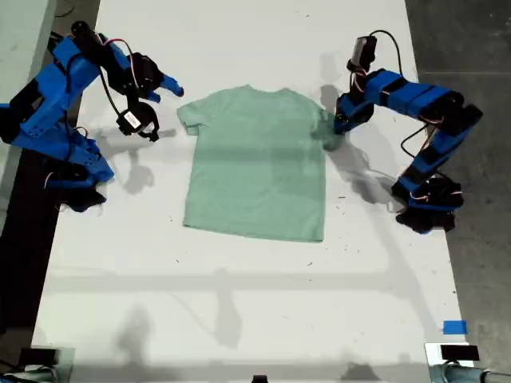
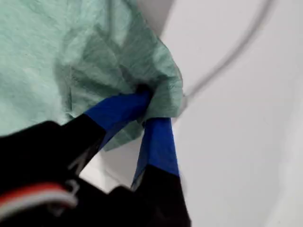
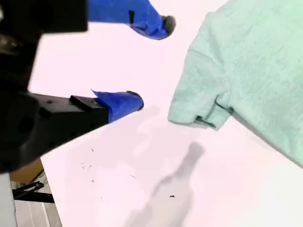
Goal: Fold t-shirt
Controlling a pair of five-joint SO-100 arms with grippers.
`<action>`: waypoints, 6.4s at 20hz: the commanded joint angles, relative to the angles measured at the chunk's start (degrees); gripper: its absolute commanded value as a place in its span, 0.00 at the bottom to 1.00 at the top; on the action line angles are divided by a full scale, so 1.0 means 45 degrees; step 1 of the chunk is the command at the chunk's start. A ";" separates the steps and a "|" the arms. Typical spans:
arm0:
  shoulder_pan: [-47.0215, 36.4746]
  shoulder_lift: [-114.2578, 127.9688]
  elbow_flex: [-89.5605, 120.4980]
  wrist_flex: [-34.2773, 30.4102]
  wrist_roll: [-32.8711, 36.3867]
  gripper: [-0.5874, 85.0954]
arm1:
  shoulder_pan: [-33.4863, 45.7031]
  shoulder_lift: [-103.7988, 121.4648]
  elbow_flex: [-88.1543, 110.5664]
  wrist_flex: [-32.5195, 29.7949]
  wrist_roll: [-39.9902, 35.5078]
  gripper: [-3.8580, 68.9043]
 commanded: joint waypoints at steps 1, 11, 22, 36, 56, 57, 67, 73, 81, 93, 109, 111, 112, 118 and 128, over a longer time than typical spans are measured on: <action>-0.0039 0.0059 -0.0078 -0.0195 0.0059 0.30 | 0.0234 0.0176 -0.1035 0.0664 0.0293 0.04; 0.0020 0.0137 0.0234 -0.0293 0.0039 0.30 | -0.1855 0.1797 -0.7168 0.5625 0.0645 0.04; -0.0117 0.0371 0.0762 -0.0391 0.0078 0.30 | -0.4863 -0.5137 -1.4629 0.4785 0.2148 0.04; -0.0078 0.0234 0.1328 -0.0918 0.0078 0.31 | -0.5273 -0.3594 -1.5605 0.6328 0.2031 0.34; -0.2793 -1.0801 -0.3281 -0.4531 0.1797 0.32 | -0.6797 0.4121 -0.8770 0.7637 0.3164 0.23; -0.2793 -1.1426 -0.3828 -0.4375 0.1758 0.32 | -0.6836 0.4238 -0.8711 0.7637 0.3184 0.23; -0.2832 -1.4531 -0.7891 -0.1270 0.2031 0.01 | -0.6855 0.5859 -0.6973 0.7090 0.3535 0.21; -0.3203 -1.0469 -0.7148 -0.1113 0.1465 0.01 | -0.6816 0.6797 -0.5859 0.6836 0.3730 0.20; 0.1348 -1.0117 -0.8105 -0.3711 0.0801 0.01 | -0.6641 0.8145 -0.4453 0.6660 0.3926 0.20; 0.1738 -1.3887 -0.9863 -0.7988 0.0762 0.37 | -0.7441 1.1387 -0.1250 0.6504 0.5430 0.19; 0.5703 -0.5039 -0.6289 0.0312 0.0996 0.33 | -0.9785 1.1797 0.1836 0.4648 0.5840 0.20; 0.6797 -0.4316 -0.5684 0.1230 0.0449 0.33 | -1.0117 1.1289 0.1777 0.4609 0.5781 0.27; 0.7246 -0.3828 -0.5059 0.1348 0.0059 0.33 | -1.0254 1.1055 0.1758 0.4609 0.5781 0.34; 0.9336 -0.2129 -0.2207 0.0781 -0.1660 0.33 | -1.0996 0.9805 0.1680 0.4609 0.5918 0.42; 0.9766 -0.2441 -0.1992 0.0000 -0.2012 0.33 | -1.1660 0.5781 0.1797 0.2168 0.5859 0.45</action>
